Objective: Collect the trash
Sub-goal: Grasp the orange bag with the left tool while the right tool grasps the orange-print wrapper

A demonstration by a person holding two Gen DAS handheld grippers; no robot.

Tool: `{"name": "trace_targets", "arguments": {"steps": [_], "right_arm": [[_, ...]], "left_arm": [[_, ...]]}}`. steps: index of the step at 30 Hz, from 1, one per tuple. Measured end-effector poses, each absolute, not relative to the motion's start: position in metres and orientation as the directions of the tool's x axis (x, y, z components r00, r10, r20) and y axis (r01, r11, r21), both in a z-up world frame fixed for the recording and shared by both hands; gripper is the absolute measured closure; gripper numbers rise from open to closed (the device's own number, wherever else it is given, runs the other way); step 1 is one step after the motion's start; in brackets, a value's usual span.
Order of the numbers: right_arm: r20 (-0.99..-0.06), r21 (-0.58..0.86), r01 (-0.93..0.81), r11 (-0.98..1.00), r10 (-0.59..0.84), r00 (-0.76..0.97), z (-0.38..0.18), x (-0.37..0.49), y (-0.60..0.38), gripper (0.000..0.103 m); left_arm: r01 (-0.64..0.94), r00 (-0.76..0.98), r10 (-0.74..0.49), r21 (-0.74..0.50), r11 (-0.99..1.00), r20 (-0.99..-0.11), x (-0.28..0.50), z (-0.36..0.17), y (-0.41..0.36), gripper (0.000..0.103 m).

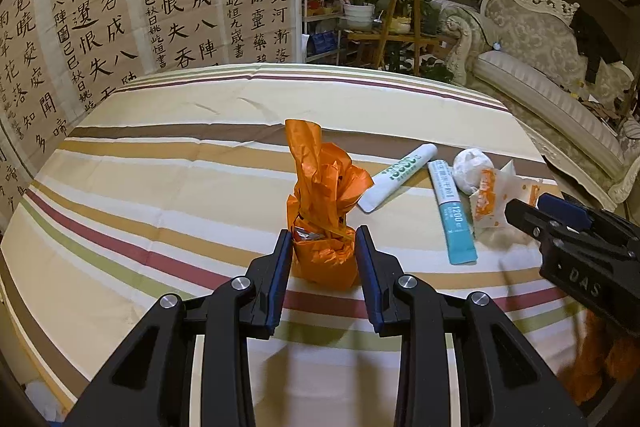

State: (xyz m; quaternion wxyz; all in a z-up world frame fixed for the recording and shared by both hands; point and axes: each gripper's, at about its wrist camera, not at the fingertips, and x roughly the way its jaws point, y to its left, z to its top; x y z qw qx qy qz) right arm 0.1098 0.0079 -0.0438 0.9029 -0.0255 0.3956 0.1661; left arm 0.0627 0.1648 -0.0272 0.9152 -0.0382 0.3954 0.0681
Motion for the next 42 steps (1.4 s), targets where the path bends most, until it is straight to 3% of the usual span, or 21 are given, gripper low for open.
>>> {"name": "trace_targets", "arguments": {"steps": [7,12,15,21,25,28,42], "right_arm": [[-0.725,0.078,-0.374,0.924,0.310,0.615,-0.043,0.093,0.023,0.054],[-0.715,0.028,-0.334,0.942,0.252,0.652,-0.042,0.099,0.018,0.053],[-0.722,0.052,-0.311,0.949,0.251,0.645,-0.044,0.111,0.013,0.042],[-0.744,0.058,-0.315,0.947,0.252,0.619,-0.053,0.122,0.018,0.042],[-0.745,0.033,-0.317,0.948,0.234,0.624,-0.055,0.119,0.022,0.055],[-0.749,0.023,-0.326,0.945,0.232,0.620,-0.056,0.116,0.023,0.082],[-0.732,0.077,-0.330,0.941,0.278,0.622,-0.047,0.099,0.010,0.093]], "left_arm": [[-0.180,0.680,0.108,-0.022,0.983,-0.726,0.056,-0.027,0.176,0.070],[-0.198,0.677,0.114,-0.030,0.980,-0.727,0.051,-0.028,0.184,0.070],[-0.205,0.674,0.113,-0.038,0.978,-0.730,0.050,-0.030,0.188,0.070],[-0.200,0.671,0.101,-0.048,0.979,-0.734,0.051,-0.032,0.187,0.070],[-0.199,0.669,0.097,-0.052,0.979,-0.737,0.053,-0.033,0.190,0.070],[-0.200,0.670,0.097,-0.053,0.978,-0.736,0.053,-0.033,0.191,0.070],[-0.194,0.680,0.096,-0.052,0.980,-0.727,0.049,-0.031,0.187,0.070]]}}
